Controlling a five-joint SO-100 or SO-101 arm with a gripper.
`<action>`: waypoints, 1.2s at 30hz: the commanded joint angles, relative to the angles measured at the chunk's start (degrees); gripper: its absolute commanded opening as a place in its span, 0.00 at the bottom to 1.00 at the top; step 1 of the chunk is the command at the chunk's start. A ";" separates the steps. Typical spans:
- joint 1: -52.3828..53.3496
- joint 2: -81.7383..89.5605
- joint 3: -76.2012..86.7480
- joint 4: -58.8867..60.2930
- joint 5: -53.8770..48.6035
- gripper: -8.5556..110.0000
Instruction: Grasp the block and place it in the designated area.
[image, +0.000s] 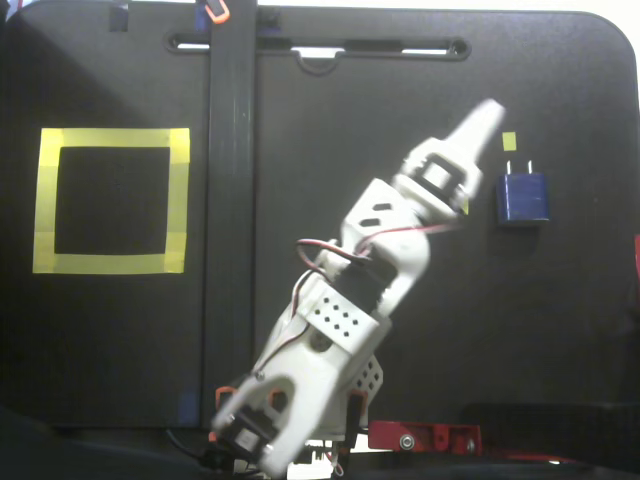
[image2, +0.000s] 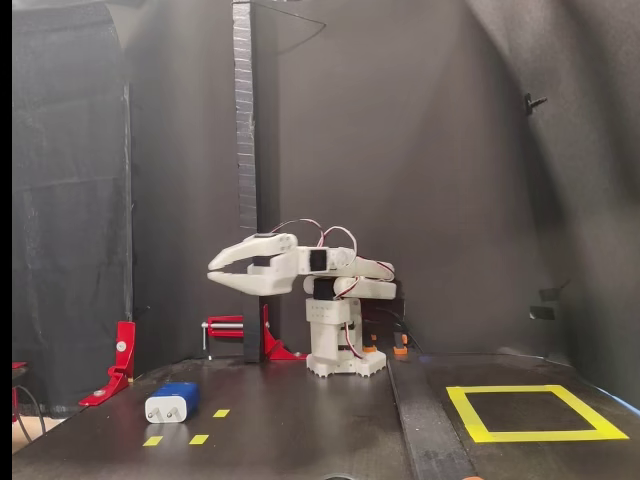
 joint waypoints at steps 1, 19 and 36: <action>4.39 1.05 0.35 0.62 0.53 0.07; 9.49 -3.69 0.35 -9.14 0.35 0.07; 8.96 -49.83 -36.83 -3.16 0.09 0.07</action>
